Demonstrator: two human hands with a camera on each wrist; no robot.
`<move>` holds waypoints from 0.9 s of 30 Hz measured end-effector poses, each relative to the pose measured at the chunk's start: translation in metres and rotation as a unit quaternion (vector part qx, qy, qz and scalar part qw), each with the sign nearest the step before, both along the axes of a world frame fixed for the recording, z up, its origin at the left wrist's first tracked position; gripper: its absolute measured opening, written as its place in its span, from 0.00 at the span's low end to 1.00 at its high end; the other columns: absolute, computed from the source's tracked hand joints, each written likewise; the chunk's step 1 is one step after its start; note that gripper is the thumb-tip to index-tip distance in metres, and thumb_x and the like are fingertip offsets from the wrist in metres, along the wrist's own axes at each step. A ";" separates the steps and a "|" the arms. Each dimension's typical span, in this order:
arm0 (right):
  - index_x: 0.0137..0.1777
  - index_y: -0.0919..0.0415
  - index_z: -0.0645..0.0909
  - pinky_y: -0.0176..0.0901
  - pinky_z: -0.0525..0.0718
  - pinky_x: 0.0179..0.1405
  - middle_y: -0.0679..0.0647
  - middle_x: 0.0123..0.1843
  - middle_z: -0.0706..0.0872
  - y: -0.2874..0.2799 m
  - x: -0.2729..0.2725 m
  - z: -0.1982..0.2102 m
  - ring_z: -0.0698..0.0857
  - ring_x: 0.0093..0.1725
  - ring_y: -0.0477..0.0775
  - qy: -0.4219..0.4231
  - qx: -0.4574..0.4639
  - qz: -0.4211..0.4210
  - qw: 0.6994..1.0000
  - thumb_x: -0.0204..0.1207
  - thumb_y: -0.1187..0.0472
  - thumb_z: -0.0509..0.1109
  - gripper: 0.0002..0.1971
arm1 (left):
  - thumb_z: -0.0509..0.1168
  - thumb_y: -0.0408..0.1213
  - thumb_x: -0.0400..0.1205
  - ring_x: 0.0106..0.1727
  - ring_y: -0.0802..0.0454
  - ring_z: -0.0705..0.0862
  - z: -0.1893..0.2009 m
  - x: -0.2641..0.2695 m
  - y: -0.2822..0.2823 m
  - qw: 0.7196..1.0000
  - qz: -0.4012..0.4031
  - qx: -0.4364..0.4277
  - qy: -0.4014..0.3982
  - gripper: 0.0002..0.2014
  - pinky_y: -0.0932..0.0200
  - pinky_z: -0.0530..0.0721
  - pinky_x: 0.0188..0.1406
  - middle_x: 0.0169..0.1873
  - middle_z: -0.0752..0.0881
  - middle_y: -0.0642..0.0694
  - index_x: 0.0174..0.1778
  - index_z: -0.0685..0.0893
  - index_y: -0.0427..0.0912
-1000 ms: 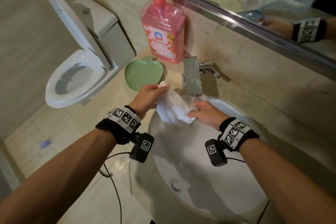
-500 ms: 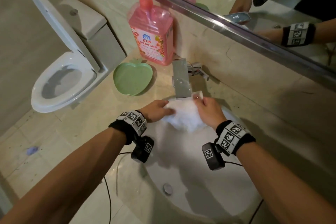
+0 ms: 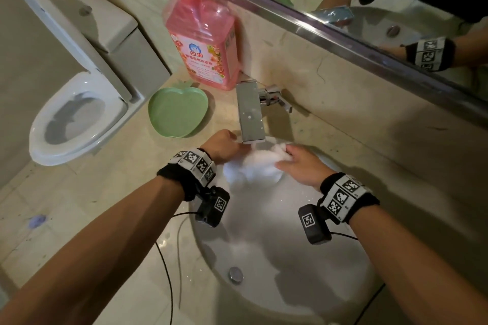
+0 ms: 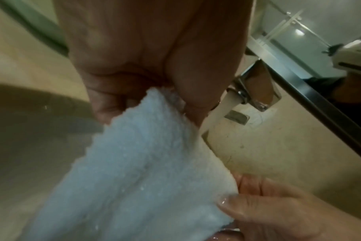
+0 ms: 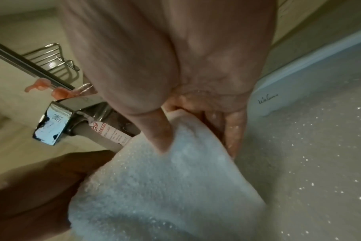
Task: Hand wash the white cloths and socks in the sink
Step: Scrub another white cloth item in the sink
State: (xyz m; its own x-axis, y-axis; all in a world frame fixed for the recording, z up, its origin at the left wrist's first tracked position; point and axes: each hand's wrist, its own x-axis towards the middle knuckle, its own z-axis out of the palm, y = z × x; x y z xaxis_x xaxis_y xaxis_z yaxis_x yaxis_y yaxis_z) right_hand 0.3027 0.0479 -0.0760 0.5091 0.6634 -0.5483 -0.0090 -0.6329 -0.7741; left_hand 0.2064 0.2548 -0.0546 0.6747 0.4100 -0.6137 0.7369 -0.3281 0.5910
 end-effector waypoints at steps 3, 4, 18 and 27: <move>0.59 0.52 0.84 0.41 0.87 0.48 0.45 0.52 0.90 0.004 -0.002 -0.001 0.88 0.51 0.43 -0.012 0.023 -0.054 0.998 0.79 0.58 0.75 0.10 | 0.74 0.45 0.77 0.50 0.50 0.81 0.006 -0.011 0.013 0.999 0.005 -0.044 0.030 0.30 0.60 0.82 0.40 0.62 0.76 0.49 0.74 0.72 0.42; 0.61 0.54 0.83 0.46 0.89 0.50 0.48 0.53 0.90 0.005 -0.002 -0.001 0.89 0.51 0.45 -0.017 0.023 -0.076 0.997 0.77 0.57 0.77 0.14 | 0.75 0.42 0.75 0.50 0.48 0.82 0.008 -0.017 0.017 0.997 0.001 -0.068 0.033 0.32 0.56 0.85 0.42 0.64 0.78 0.46 0.74 0.72 0.44; 0.51 0.47 0.84 0.53 0.86 0.47 0.53 0.53 0.90 0.027 -0.007 0.018 0.89 0.49 0.63 -0.049 0.068 -0.033 0.996 0.70 0.72 0.77 0.18 | 0.72 0.35 0.81 0.37 0.46 0.83 0.001 -0.063 0.034 0.988 0.051 -0.073 -0.126 0.08 0.52 0.83 0.41 0.40 0.88 0.42 0.48 0.81 0.52; 0.45 0.45 0.86 0.32 0.71 0.22 0.43 0.33 0.84 0.022 -0.008 0.029 0.73 0.23 0.40 -0.097 0.079 -0.212 0.969 0.71 0.68 0.67 0.15 | 0.77 0.36 0.75 0.42 0.56 0.85 -0.006 -0.034 0.000 0.987 0.061 -0.088 -0.117 0.08 0.66 0.80 0.40 0.42 0.88 0.53 0.45 0.87 0.52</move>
